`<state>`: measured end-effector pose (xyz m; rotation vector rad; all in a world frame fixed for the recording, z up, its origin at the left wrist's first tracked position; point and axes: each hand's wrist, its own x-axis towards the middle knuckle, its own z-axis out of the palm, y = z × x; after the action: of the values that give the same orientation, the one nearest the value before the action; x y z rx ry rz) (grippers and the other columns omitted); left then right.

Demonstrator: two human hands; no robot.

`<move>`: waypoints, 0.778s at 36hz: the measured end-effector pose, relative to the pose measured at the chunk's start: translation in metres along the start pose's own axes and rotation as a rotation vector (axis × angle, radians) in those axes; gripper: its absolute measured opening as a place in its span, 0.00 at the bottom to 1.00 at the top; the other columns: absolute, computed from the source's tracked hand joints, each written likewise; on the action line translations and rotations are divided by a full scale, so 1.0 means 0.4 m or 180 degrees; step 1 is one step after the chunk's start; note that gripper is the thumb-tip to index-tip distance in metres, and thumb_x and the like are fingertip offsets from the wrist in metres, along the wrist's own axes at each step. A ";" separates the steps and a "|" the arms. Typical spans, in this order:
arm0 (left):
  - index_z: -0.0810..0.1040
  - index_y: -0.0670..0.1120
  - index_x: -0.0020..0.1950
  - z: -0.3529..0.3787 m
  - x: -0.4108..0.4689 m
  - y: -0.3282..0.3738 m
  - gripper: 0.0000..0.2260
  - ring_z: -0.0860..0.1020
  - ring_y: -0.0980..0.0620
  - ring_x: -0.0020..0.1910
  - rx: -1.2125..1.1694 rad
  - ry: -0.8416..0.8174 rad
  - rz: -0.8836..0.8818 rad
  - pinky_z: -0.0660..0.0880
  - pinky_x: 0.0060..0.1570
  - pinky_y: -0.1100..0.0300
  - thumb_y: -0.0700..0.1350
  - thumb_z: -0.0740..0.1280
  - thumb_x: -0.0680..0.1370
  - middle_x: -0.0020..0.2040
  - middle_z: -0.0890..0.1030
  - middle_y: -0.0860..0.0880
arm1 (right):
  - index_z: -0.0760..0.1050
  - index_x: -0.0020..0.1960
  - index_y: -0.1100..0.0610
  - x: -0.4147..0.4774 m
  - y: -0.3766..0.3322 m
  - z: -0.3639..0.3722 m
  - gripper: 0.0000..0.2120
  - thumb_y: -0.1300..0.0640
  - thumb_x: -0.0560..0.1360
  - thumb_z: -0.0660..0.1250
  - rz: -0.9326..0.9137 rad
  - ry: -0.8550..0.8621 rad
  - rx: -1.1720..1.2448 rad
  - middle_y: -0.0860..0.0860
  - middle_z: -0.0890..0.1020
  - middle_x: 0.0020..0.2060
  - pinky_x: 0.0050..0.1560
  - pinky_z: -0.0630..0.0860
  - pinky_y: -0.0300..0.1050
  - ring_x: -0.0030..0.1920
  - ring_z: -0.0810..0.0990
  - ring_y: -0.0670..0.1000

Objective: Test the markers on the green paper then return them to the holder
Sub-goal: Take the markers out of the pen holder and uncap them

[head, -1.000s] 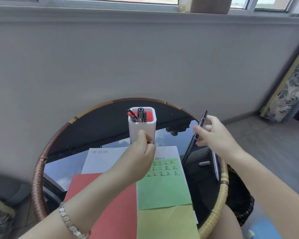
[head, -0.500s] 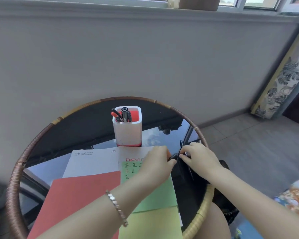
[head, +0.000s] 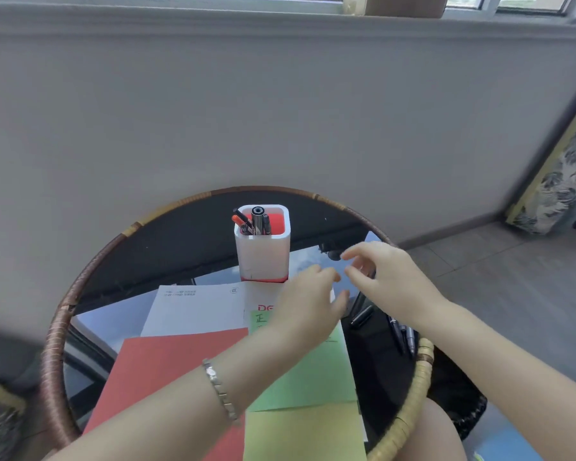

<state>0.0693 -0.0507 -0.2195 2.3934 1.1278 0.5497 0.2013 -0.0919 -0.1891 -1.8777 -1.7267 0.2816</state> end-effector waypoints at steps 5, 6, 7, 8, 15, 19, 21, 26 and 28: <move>0.77 0.49 0.56 -0.136 -0.035 -0.097 0.10 0.75 0.54 0.51 0.0051 0.0107 -0.0381 0.73 0.49 0.58 0.47 0.59 0.78 0.51 0.77 0.53 | 0.75 0.58 0.53 0.101 -0.133 0.024 0.12 0.55 0.74 0.65 -0.0353 0.0117 0.0205 0.45 0.74 0.36 0.41 0.69 0.40 0.37 0.72 0.43; 0.77 0.49 0.55 -0.157 -0.042 -0.115 0.10 0.76 0.54 0.50 0.0100 0.0086 -0.0495 0.73 0.47 0.58 0.47 0.59 0.78 0.50 0.78 0.53 | 0.74 0.59 0.54 0.122 -0.158 0.031 0.14 0.54 0.74 0.65 -0.0389 0.0088 0.0214 0.46 0.75 0.38 0.42 0.69 0.40 0.39 0.73 0.44; 0.77 0.50 0.55 -0.176 -0.050 -0.132 0.10 0.76 0.54 0.49 0.0115 0.0076 -0.0598 0.73 0.46 0.59 0.47 0.59 0.78 0.50 0.79 0.54 | 0.73 0.61 0.54 0.142 -0.181 0.038 0.16 0.53 0.74 0.65 -0.0396 0.0040 0.0177 0.49 0.77 0.42 0.45 0.70 0.42 0.43 0.74 0.47; 0.78 0.51 0.54 -0.192 -0.058 -0.147 0.10 0.76 0.55 0.49 0.0102 0.0084 -0.0690 0.73 0.46 0.59 0.47 0.59 0.77 0.50 0.79 0.54 | 0.71 0.63 0.55 0.160 -0.200 0.046 0.18 0.52 0.74 0.65 -0.0350 -0.0025 0.0098 0.52 0.78 0.48 0.48 0.72 0.45 0.48 0.75 0.49; 0.75 0.51 0.58 -0.239 -0.109 -0.198 0.11 0.76 0.55 0.46 0.0115 0.0298 -0.0902 0.75 0.44 0.58 0.47 0.57 0.78 0.46 0.76 0.57 | 0.71 0.34 0.58 0.220 -0.236 0.092 0.13 0.55 0.74 0.65 0.0169 -0.0124 -0.0294 0.52 0.74 0.29 0.28 0.65 0.43 0.32 0.73 0.54; 0.74 0.51 0.60 -0.234 -0.111 -0.199 0.12 0.74 0.56 0.47 -0.0014 0.0477 -0.0775 0.71 0.43 0.60 0.45 0.58 0.78 0.47 0.76 0.56 | 0.73 0.33 0.62 0.204 -0.225 0.082 0.14 0.57 0.75 0.64 0.0128 -0.0001 -0.0285 0.51 0.70 0.26 0.28 0.67 0.42 0.26 0.68 0.51; 0.74 0.50 0.59 -0.234 -0.106 -0.189 0.12 0.73 0.57 0.46 -0.0138 0.0718 -0.0618 0.72 0.45 0.60 0.43 0.59 0.77 0.47 0.75 0.55 | 0.79 0.41 0.63 0.186 -0.221 0.062 0.11 0.57 0.76 0.64 -0.0089 0.0205 -0.0034 0.51 0.74 0.30 0.33 0.70 0.44 0.28 0.70 0.50; 0.73 0.49 0.62 -0.229 -0.080 -0.153 0.14 0.74 0.57 0.49 -0.0382 0.1284 -0.0144 0.73 0.48 0.59 0.42 0.62 0.77 0.49 0.74 0.55 | 0.80 0.46 0.58 0.143 -0.260 -0.038 0.07 0.58 0.75 0.64 -0.0781 0.1269 0.0134 0.50 0.79 0.38 0.38 0.68 0.34 0.35 0.74 0.47; 0.70 0.48 0.65 -0.226 -0.071 -0.132 0.17 0.72 0.57 0.55 -0.0599 0.1464 0.0040 0.71 0.54 0.61 0.43 0.64 0.77 0.55 0.73 0.54 | 0.78 0.46 0.56 0.123 -0.281 -0.075 0.05 0.57 0.76 0.63 -0.0939 0.1450 0.0398 0.47 0.78 0.34 0.38 0.70 0.31 0.34 0.75 0.43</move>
<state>-0.0270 -0.0232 -0.1781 2.1688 1.1767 1.1991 0.1288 -0.0518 -0.0939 -1.4339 -1.5939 -0.1419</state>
